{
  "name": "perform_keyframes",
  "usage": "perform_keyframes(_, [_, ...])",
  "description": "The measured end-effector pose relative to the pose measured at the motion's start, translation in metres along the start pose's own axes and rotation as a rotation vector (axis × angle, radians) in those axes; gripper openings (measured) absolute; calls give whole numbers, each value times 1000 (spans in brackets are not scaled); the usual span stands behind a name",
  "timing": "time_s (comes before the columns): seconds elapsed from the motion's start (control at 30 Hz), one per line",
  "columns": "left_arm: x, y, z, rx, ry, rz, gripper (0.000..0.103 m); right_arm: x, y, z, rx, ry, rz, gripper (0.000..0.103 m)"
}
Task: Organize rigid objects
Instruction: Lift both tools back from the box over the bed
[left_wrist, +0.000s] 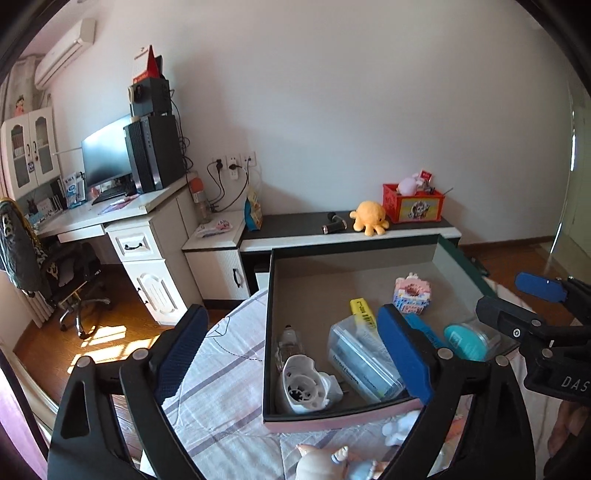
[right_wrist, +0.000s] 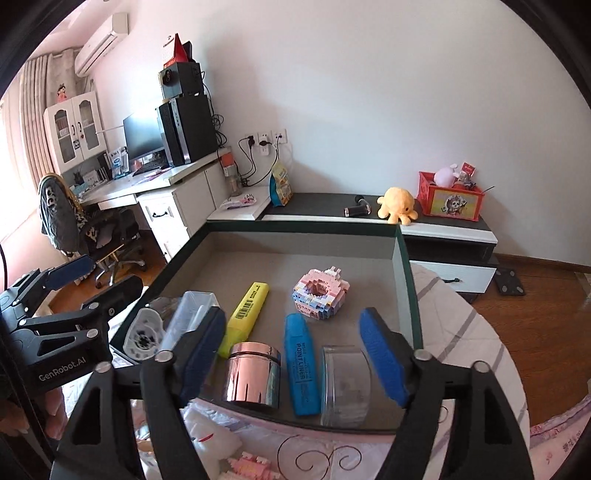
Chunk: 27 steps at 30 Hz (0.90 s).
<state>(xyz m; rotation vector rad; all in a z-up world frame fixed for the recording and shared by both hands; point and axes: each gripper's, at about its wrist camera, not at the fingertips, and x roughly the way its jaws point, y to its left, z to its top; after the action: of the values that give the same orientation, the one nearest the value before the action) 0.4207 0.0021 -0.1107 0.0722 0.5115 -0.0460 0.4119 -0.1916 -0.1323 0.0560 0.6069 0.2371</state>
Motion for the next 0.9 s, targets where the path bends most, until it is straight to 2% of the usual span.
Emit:
perform_keyframes(0.1, [-47,8,-1,-42,-66,-12,103,-43,12,1,-10,-70,-11,85])
perform_keyframes(0.17, [-79,11,-3,-56,-105,-17,103,-72,23,-2,-27,-115,-23,92])
perform_keyframes(0.2, [-95,11,-6,-59,-123,-17,103,-88,29,-5,-29,-137,-33,102])
perform_keyframes(0.23, [-112,12,-10,-60,-140,-17,103,-103,34,-9,-31,-168,-34,103])
perform_keyframes(0.3, [-143,11,-18,-61,-176,-14,103,-132,46,-18,-47,-209,-32,103])
perform_keyframes(0.4, [-188,9,-31,-59,-227,-2,103,-166,62,-32,-61,-254,-81,103])
perform_keyframes(0.53, [-234,3,-47,-46,-273,25,103,-208,79,-50,-60,-297,-85,103])
perform_keyframes(0.77, [-291,-2,-74,-34,-328,54,103,-265,92,-80,-54,-351,-135,103])
perform_keyframes(0.9, [-313,-3,-81,-34,-343,43,103,-290,100,-90,-58,-383,-157,103])
